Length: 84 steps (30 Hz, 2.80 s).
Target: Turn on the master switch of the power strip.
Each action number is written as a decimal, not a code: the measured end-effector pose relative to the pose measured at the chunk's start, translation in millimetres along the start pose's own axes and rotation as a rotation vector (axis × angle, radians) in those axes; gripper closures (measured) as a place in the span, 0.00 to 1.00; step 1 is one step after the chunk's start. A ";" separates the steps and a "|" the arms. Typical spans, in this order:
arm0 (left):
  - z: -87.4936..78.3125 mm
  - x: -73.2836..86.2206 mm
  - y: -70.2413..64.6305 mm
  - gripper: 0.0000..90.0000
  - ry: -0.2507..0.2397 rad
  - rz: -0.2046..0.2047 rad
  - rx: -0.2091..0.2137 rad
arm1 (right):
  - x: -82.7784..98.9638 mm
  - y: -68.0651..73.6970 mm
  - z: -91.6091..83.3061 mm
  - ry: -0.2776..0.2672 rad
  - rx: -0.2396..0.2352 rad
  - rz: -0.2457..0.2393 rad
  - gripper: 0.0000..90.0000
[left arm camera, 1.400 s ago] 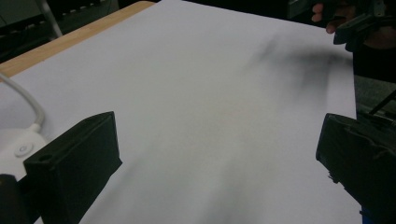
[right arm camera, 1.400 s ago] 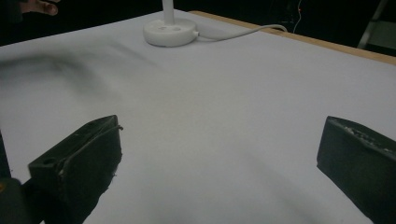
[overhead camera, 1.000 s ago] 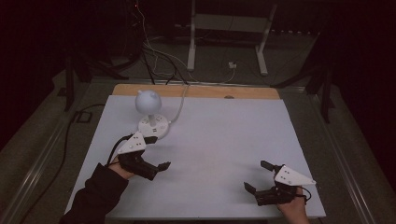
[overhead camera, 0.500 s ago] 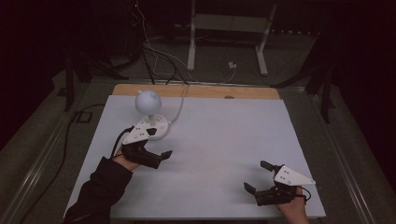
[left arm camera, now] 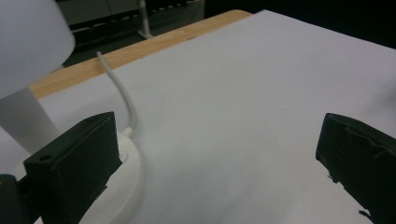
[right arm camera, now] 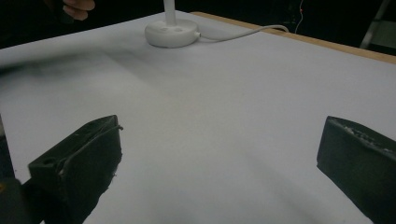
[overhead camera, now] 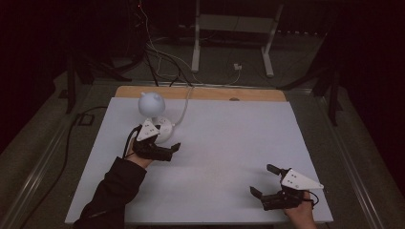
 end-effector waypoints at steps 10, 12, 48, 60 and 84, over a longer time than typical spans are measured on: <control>15.8 7.7 7.7 0.00 0.026 -0.011 -0.108 | -0.3 -0.1 -0.4 -0.002 -0.003 0.001 0.00; 19.5 9.2 8.1 0.00 0.035 -0.012 -0.121 | -0.2 0.0 -0.3 -0.002 -0.005 0.001 0.00; 46.2 27.6 24.5 0.59 0.118 -0.008 -0.261 | -0.7 1.3 -0.7 -0.008 -0.016 -0.002 0.00; 53.3 28.6 30.7 0.91 0.144 -0.039 -0.302 | -0.8 1.9 -0.9 -0.009 -0.024 0.001 0.00; 72.5 36.3 39.5 1.00 0.222 0.030 -0.373 | -0.2 1.9 -1.0 -0.006 -0.027 -0.002 0.00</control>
Point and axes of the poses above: each handheld gripper's, and its own axes: z roughly forward along the jaws, x roughly out of its underside, y roughly to its left, the point moved 5 cm from there along z, roughly forward along the jaws, and after that the axes turned 9 degrees about z, right-handed, at the moved point
